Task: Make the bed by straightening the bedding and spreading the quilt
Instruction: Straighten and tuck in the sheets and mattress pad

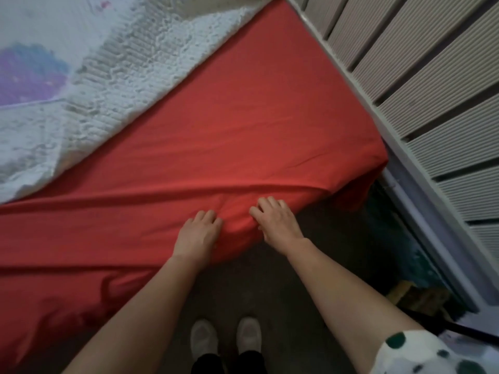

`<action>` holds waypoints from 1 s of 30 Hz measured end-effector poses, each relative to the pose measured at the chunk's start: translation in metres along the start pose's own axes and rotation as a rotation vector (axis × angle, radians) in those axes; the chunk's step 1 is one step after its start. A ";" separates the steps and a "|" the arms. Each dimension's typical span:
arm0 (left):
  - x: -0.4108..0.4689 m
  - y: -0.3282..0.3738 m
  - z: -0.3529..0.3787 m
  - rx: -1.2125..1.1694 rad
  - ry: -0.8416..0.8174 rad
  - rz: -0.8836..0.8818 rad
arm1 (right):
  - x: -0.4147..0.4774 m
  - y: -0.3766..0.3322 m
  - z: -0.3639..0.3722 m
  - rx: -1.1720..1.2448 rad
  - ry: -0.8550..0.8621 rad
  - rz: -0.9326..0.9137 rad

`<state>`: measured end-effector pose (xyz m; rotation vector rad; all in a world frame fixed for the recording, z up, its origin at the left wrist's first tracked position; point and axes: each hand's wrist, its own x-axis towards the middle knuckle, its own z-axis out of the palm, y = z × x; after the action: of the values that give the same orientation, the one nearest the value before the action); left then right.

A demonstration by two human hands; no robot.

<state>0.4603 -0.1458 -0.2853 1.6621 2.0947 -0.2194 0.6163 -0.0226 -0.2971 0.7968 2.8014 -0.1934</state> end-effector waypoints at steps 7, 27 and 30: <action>-0.015 0.000 0.014 -0.120 -0.041 -0.058 | 0.003 0.000 0.006 -0.016 -0.077 -0.154; -0.133 -0.081 0.029 -0.286 0.315 -0.217 | 0.018 -0.125 -0.025 0.105 -0.032 -0.501; -0.172 -0.117 0.035 -0.243 0.324 -0.312 | 0.025 -0.173 -0.025 0.120 -0.020 -0.567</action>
<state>0.3870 -0.3420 -0.2584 1.2918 2.5018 0.2169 0.4989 -0.1517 -0.2673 -0.0015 2.9432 -0.4584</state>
